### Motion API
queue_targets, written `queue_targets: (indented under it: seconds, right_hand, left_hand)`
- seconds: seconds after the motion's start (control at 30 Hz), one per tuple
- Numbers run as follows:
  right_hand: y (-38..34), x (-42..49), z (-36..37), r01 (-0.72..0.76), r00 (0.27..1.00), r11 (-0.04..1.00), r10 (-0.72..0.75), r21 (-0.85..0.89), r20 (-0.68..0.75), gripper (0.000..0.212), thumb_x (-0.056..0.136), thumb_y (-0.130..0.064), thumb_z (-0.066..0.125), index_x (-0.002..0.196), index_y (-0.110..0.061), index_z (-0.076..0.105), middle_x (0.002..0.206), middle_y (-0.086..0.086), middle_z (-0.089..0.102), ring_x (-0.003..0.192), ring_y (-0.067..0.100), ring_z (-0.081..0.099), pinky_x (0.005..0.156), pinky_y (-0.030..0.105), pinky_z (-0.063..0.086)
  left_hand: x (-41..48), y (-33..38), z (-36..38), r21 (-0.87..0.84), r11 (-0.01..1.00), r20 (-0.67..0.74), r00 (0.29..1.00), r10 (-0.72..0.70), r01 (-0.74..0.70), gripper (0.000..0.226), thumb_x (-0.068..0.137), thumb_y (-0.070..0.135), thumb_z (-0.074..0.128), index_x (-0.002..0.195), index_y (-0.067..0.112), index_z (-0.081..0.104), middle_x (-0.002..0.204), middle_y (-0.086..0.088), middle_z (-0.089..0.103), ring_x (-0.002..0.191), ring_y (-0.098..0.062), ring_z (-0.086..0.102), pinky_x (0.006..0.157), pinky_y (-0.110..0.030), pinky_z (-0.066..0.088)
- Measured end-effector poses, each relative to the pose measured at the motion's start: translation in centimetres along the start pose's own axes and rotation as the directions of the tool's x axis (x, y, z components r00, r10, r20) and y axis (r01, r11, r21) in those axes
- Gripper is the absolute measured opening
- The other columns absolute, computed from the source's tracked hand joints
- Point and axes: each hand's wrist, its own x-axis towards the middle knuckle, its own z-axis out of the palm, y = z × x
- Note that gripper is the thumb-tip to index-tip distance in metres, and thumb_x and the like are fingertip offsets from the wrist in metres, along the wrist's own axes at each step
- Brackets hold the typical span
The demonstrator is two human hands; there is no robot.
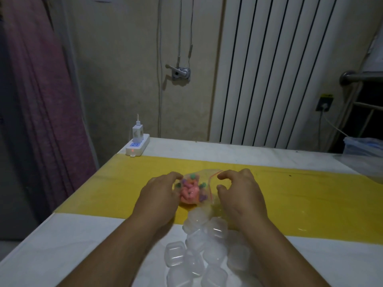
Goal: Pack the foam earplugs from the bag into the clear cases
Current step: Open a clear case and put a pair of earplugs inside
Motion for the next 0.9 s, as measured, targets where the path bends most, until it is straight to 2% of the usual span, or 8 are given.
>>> queue_targets:
  seconds: [0.1,0.17,0.27,0.43,0.57,0.7,0.8,0.9]
  right_hand:
    - [-0.3,0.3,-0.4,0.113,0.993,0.994,-0.112,0.011,-0.028,0.021,0.089,-0.022,0.059,0.105,-0.03,0.07,0.099,-0.008,0.056,0.091,0.013,0.055,0.072,0.025,0.037]
    - [-0.8,0.0,-0.2,0.198,0.979,0.976,-0.201,0.091,0.02,0.02,0.085,-0.019,0.063,0.099,-0.027,0.075,0.1,-0.009,0.066,0.093,0.01,0.059,0.073,0.015,0.039]
    - [-0.8,-0.1,0.7,0.194,0.966,0.956,-0.226,0.219,0.13,0.027,0.083,-0.006,0.06,0.094,-0.023,0.078,0.099,-0.009,0.072,0.087,0.003,0.059,0.066,0.0,0.037]
    - [-0.2,0.7,1.6,0.105,0.964,0.969,-0.155,0.222,0.218,0.026,0.078,-0.006,0.061,0.07,-0.029,0.071,0.082,-0.012,0.069,0.077,0.005,0.062,0.064,0.009,0.043]
    - [-0.1,1.0,2.1,0.132,0.931,0.966,-0.198,0.223,0.305,0.007,0.08,-0.025,0.071,0.074,-0.029,0.071,0.088,-0.013,0.071,0.07,-0.001,0.06,0.068,0.018,0.048]
    - [-0.3,0.5,2.0,0.169,0.886,0.915,-0.304,0.367,0.351,0.024,0.084,-0.019,0.067,0.073,-0.039,0.064,0.093,-0.03,0.065,0.063,-0.017,0.056,0.062,0.004,0.038]
    - [-0.1,0.8,2.7,0.192,0.898,0.925,-0.301,0.329,0.322,0.019,0.081,-0.024,0.067,0.073,-0.041,0.065,0.084,-0.021,0.068,0.065,-0.008,0.059,0.065,0.013,0.043]
    - [0.2,1.0,3.2,0.188,0.936,0.959,-0.24,0.21,0.258,0.008,0.077,-0.029,0.07,0.07,-0.026,0.071,0.077,-0.009,0.069,0.068,0.005,0.059,0.065,0.021,0.05]
  left_hand:
    - [-0.2,-0.3,0.5,0.152,0.987,0.088,0.995,0.04,-0.053,0.046,0.087,0.023,0.056,0.131,0.039,0.051,0.116,0.001,0.067,0.108,-0.025,0.058,0.084,-0.037,0.05]
    - [-0.2,-0.3,0.5,0.216,0.974,0.05,0.997,0.054,-0.064,0.041,0.087,0.035,0.06,0.127,0.039,0.055,0.113,0.003,0.068,0.107,-0.024,0.058,0.084,-0.034,0.049]
    - [-0.2,-0.2,0.6,0.248,0.965,-0.015,0.996,0.088,-0.081,0.033,0.084,0.046,0.064,0.116,0.039,0.063,0.108,0.005,0.069,0.102,-0.02,0.06,0.08,-0.03,0.047]
    - [-0.1,-0.4,0.7,0.249,0.964,-0.05,0.993,0.105,-0.09,0.029,0.085,0.048,0.062,0.112,0.039,0.066,0.11,0.006,0.069,0.102,-0.018,0.06,0.081,-0.029,0.044]
    - [-0.1,-0.6,0.8,0.242,0.965,-0.058,0.991,0.121,-0.103,0.027,0.085,0.047,0.063,0.11,0.039,0.067,0.107,0.007,0.07,0.1,-0.017,0.061,0.081,-0.029,0.044]
    - [-0.1,-0.6,0.8,0.247,0.964,-0.057,0.991,0.12,-0.102,0.026,0.085,0.048,0.063,0.109,0.039,0.067,0.105,0.006,0.07,0.099,-0.016,0.06,0.079,-0.029,0.042]
    - [-0.1,-0.6,0.7,0.239,0.965,-0.052,0.991,0.12,-0.104,0.025,0.086,0.047,0.062,0.108,0.039,0.067,0.106,0.007,0.069,0.099,-0.016,0.06,0.08,-0.03,0.042]
    - [-0.2,-0.5,0.7,0.243,0.965,-0.056,0.991,0.118,-0.101,0.024,0.087,0.046,0.061,0.109,0.039,0.067,0.106,0.007,0.07,0.098,-0.016,0.06,0.081,-0.03,0.043]
